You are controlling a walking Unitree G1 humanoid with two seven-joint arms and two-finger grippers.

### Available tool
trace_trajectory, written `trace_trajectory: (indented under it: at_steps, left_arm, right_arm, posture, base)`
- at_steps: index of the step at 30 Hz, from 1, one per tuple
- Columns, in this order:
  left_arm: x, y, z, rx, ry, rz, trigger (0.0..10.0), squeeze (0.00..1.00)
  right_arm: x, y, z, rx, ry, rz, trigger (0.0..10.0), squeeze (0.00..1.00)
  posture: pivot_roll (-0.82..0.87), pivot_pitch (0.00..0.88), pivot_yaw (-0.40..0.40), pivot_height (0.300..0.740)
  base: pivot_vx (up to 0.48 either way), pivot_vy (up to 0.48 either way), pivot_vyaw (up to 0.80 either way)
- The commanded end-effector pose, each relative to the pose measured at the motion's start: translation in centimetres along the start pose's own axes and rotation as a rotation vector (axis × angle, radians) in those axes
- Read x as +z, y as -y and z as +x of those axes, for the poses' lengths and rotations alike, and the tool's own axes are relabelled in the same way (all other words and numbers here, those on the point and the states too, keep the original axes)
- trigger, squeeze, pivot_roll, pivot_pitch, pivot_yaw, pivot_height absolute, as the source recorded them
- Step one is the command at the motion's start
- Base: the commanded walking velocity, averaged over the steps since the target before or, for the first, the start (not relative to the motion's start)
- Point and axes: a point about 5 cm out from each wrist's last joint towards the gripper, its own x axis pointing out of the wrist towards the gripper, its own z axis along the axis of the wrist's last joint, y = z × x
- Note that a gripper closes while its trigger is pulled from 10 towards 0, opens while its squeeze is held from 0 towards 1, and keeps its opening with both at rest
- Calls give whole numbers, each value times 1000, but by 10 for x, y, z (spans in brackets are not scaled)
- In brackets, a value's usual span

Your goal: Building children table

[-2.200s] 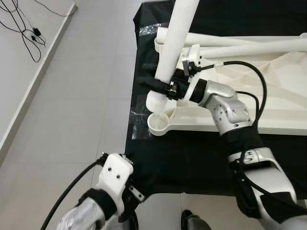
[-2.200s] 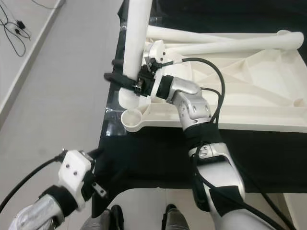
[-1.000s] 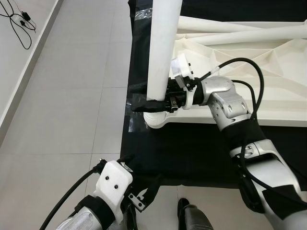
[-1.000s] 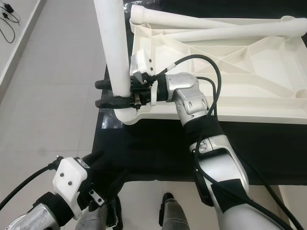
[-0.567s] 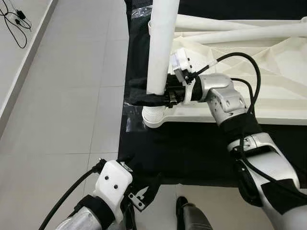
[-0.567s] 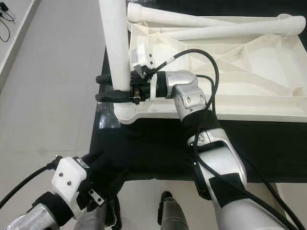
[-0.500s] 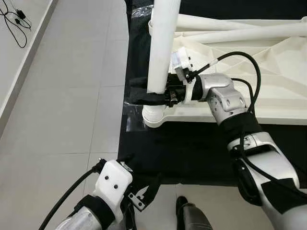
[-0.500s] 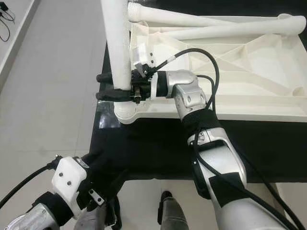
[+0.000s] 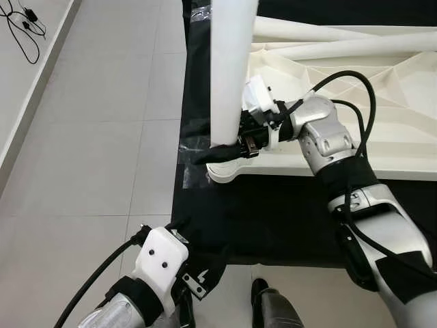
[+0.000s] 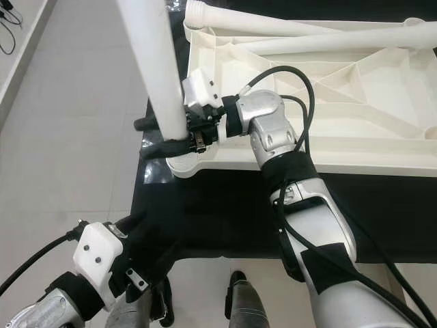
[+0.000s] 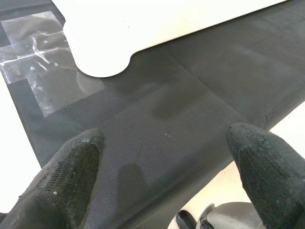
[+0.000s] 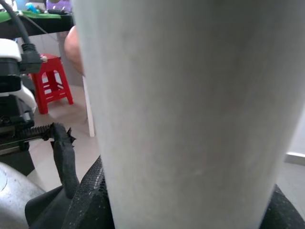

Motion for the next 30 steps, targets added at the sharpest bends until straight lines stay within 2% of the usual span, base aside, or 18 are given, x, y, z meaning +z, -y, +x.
trace_trajectory:
  at_steps: [1, 7, 14, 18, 19, 23, 24, 30]
  left_arm:
    - [-3, 1, -3, -3, -20, 2, 10000, 0]
    - [-3, 0, -2, -1, -19, 4, 10000, 0]
    - [-4, -1, -1, 3, -18, 7, 10000, 0]
    - [-4, -1, -1, 5, -18, 8, 10000, 0]
    - [-4, -1, -1, 5, -18, 7, 10000, 0]
    - [-4, -1, -1, 5, -19, 6, 10000, 0]
    - [-5, -1, 0, 5, -19, 5, 10000, 0]
    - [-5, -1, 0, 6, -19, 5, 10000, 0]
  right_arm:
    - [-26, -12, 3, 70, -114, 81, 10000, 0]
    - [-20, -8, 5, 87, -131, 58, 10000, 0]
    - [-18, -4, 7, 51, -99, 75, 10000, 0]
    - [-20, 0, 8, -12, -75, 104, 10000, 0]
    - [-25, 4, 8, -106, -61, 147, 10000, 0]
    - [-28, 6, 7, -165, -54, 170, 10000, 0]
    - [-32, 6, 5, -222, -47, 191, 10000, 0]
    - [-34, 6, 3, -247, -44, 199, 10000, 0]
  posture:
    - [78, 401, 11, 740]
    - [72, 398, 9, 740]
    - [71, 395, 7, 740]
    - [71, 395, 7, 740]
    - [71, 395, 7, 740]
    - [68, 393, 8, 740]
    - [66, 392, 9, 740]
    - [66, 392, 9, 740]
  base:
    - [0, 0, 0]
    - [0, 0, 0]
    - [0, 0, 0]
    - [0, 0, 0]
    - [0, 0, 0]
    - [0, 0, 0]
    - [0, 0, 0]
    - [0, 0, 0]
